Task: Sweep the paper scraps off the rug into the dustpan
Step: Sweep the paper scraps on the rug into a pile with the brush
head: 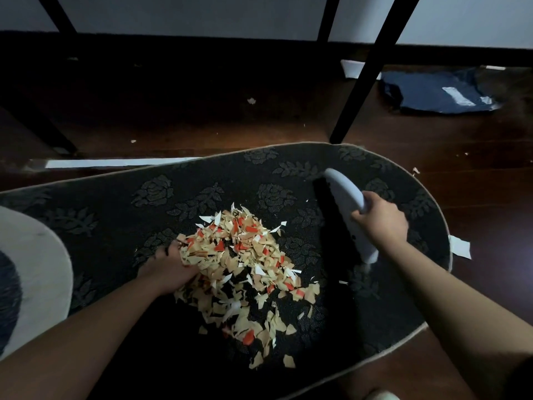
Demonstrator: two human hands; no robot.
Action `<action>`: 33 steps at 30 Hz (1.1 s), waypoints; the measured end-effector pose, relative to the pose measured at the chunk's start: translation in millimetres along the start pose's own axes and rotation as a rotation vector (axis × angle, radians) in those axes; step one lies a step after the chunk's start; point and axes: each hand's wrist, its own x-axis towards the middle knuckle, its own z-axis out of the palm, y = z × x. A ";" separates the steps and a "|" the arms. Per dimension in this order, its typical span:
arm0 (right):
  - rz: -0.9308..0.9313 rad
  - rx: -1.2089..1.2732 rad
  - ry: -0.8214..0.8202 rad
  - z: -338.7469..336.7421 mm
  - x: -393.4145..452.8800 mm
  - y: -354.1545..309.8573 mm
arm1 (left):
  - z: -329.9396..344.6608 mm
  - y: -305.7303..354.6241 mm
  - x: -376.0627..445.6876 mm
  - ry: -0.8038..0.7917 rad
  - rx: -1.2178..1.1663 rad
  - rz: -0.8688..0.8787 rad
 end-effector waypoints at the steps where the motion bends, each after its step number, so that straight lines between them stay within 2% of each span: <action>1: -0.011 0.010 -0.020 4.5 -1.6 -4.8 | 0.2 -0.5 0.2 -0.004 0.003 -0.002; 7: -0.242 -0.029 -0.141 21.4 -17.5 -41.4 | 0.7 0.6 0.4 -0.010 0.019 -0.006; 10: -0.322 -0.028 -0.127 14.2 -27.8 -36.1 | 0.6 1.1 0.1 -0.010 0.016 -0.001; 17: -0.206 0.008 0.031 -3.6 -30.6 -6.9 | 0.1 -0.4 -1.3 -0.009 0.007 -0.003; 22: -0.096 -0.039 -0.012 5.8 -14.6 -11.2 | 0.2 -0.7 -1.2 -0.009 0.011 0.003; 28: -0.215 -0.045 -0.099 30.6 -9.2 -52.6 | 0.7 -1.0 -0.7 -0.010 0.010 0.003; 33: -0.301 -0.046 -0.120 30.7 -19.7 -57.0 | 2.7 -1.8 0.9 -0.020 0.020 0.003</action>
